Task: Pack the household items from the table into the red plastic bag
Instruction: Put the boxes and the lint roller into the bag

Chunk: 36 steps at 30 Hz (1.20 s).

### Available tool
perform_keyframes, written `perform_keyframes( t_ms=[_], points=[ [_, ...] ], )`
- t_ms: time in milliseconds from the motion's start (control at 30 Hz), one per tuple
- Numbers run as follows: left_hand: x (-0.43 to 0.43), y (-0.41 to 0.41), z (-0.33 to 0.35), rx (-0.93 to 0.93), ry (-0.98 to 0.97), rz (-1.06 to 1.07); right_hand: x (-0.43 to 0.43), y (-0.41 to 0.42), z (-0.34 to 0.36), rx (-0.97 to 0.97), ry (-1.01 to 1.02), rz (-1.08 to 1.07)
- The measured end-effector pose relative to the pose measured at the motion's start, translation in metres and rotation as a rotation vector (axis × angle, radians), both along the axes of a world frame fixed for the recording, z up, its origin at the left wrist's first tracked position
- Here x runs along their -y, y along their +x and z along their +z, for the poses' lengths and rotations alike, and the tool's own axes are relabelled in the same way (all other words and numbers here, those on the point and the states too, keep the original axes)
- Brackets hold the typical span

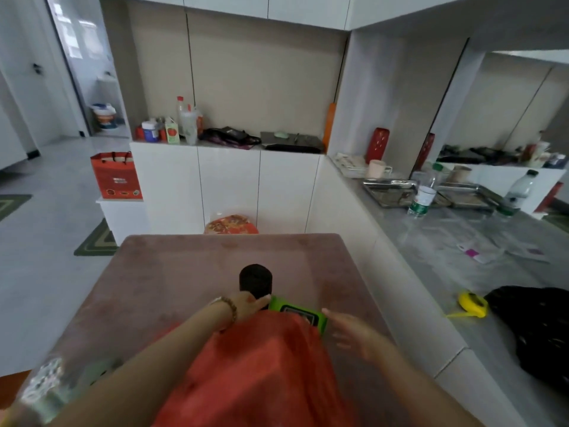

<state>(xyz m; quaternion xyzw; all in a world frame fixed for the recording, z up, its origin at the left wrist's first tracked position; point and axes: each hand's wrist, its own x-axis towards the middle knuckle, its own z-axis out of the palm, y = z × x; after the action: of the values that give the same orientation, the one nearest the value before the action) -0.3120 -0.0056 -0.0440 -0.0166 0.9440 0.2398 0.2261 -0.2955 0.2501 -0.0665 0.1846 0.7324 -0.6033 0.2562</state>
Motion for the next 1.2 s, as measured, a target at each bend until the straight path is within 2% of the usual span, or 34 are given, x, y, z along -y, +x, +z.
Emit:
perform_keyframes(
  t_ms=[100,233,333,467,533,600,700,767,933,1133,1200],
  points=[
    [-0.015,-0.03,-0.031,0.126,-0.105,-0.027,-0.002,-0.02,-0.034,0.085,0.027,-0.027],
    [-0.039,-0.059,-0.056,0.187,-0.073,0.028,-0.003,-0.036,-0.058,0.223,-0.065,-0.047],
    [-0.049,-0.068,-0.067,0.228,-0.088,0.083,0.003,-0.047,-0.067,0.215,-0.08,-0.101],
    [-0.065,-0.075,-0.07,0.281,0.031,0.078,0.008,-0.055,-0.069,0.164,-0.098,-0.173],
    [-0.072,-0.078,-0.066,0.223,0.099,0.024,0.003,-0.06,-0.062,0.092,-0.133,-0.202],
    [-0.077,-0.079,-0.052,0.162,0.21,0.0,-0.008,-0.067,-0.046,-0.064,-0.196,-0.27],
    [-0.087,-0.07,-0.015,-0.019,0.45,-0.018,-0.021,-0.072,0.0,-0.316,-0.214,-0.281],
    [-0.092,-0.055,0.017,-0.16,0.613,-0.01,-0.024,-0.062,0.037,-0.408,-0.257,-0.237],
    [-0.071,0.01,0.083,-0.396,0.773,0.045,-0.012,-0.003,0.108,-0.446,-0.422,-0.139],
    [-0.004,0.13,0.133,-0.445,0.867,-0.015,0.024,0.093,0.147,-0.371,-0.602,-0.07],
    [0.023,0.171,0.134,-0.403,0.827,-0.059,0.034,0.124,0.152,-0.311,-0.659,-0.048]
  ],
)
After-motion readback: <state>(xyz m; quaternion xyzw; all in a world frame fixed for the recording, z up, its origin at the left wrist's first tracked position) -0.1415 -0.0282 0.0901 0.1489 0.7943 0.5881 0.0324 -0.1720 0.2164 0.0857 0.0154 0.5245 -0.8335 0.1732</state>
